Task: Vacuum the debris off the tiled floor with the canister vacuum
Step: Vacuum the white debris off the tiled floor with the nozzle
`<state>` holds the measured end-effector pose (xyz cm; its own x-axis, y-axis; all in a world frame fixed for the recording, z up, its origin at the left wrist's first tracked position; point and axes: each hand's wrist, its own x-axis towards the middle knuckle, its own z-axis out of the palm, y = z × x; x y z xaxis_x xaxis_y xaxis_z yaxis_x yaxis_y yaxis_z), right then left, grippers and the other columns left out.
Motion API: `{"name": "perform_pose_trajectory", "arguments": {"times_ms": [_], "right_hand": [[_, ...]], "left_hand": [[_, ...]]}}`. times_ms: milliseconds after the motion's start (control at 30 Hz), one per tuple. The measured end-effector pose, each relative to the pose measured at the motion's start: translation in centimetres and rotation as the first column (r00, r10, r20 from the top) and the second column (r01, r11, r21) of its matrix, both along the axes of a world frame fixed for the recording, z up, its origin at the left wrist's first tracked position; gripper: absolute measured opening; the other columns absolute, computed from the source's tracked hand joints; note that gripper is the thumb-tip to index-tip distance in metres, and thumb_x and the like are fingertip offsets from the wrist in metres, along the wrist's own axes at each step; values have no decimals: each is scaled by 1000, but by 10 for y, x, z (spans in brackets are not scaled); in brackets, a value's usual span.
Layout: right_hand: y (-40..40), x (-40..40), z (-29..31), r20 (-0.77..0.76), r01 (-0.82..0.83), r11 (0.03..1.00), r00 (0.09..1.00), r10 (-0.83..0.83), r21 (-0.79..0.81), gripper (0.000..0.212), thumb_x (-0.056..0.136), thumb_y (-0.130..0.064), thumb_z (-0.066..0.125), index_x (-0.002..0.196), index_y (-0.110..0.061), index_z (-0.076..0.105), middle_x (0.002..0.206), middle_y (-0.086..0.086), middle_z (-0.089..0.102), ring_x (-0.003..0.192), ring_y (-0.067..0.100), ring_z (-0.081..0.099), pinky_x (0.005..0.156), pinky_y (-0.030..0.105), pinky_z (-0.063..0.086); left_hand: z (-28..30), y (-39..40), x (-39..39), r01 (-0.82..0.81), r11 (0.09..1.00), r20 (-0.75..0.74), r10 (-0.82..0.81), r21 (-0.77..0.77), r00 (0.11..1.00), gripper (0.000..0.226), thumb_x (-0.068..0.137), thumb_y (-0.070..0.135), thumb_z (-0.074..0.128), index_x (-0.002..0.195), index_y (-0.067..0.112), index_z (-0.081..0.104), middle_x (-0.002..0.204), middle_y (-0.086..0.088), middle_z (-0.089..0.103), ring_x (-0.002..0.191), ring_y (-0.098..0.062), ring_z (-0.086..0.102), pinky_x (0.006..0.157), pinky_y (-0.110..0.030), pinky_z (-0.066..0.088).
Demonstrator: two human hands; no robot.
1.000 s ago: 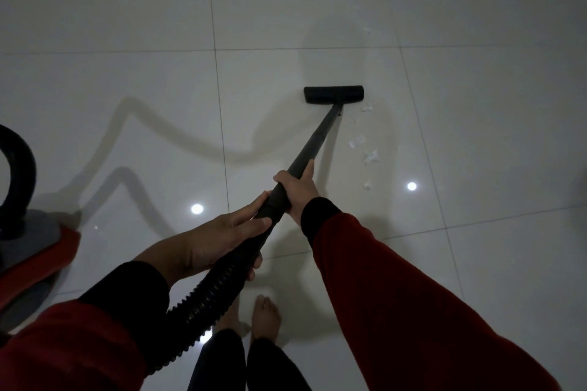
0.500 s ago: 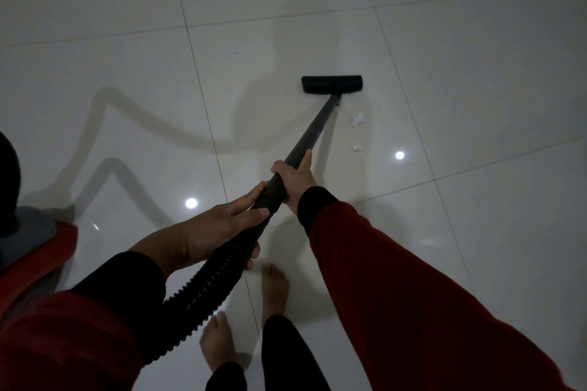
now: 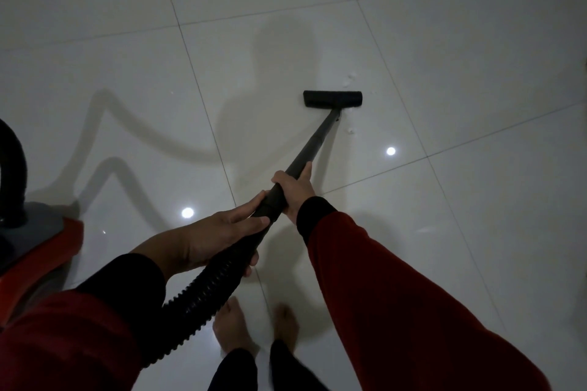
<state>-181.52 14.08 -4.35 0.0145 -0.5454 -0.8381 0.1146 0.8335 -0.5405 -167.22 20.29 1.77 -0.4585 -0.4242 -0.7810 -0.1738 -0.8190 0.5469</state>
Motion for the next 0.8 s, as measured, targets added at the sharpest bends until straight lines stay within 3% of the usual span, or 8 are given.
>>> {"name": "perform_pose_trajectory", "arguments": {"times_ms": [433, 567, 800], "right_hand": [[42, -32, 5, -12, 44, 999, 999, -44, -19, 94, 89, -7, 52, 150, -41, -11, 100, 4, 51, 83, 19, 55, 88, 42, 53], [58, -30, 5, -1, 86, 996, 996, -86, -4, 95, 88, -7, 52, 150, -41, -11, 116, 10, 50, 84, 20, 55, 87, 42, 54], [97, -9, 0, 20, 188, 982, 982, -189, 23, 96, 87, -7, 53, 150, -41, -11, 102, 8, 51, 74, 16, 54, 63, 33, 52]], "left_hand": [[9, 38, -27, 32, 999, -16, -32, -6, 999, 62, 95, 32, 48, 145, 52, 16, 61, -10, 63, 53, -21, 60, 53, -27, 52], [8, 49, -22, 68, 998, -24, -67, 5, 997, 64, 94, 33, 49, 146, 50, 16, 63, -11, 63, 54, -22, 60, 55, -28, 53], [17, 71, -3, 152, 988, -8, -152, 0, 988, 63, 96, 30, 47, 146, 48, 14, 60, -7, 62, 51, -17, 60, 52, -25, 52]]}}
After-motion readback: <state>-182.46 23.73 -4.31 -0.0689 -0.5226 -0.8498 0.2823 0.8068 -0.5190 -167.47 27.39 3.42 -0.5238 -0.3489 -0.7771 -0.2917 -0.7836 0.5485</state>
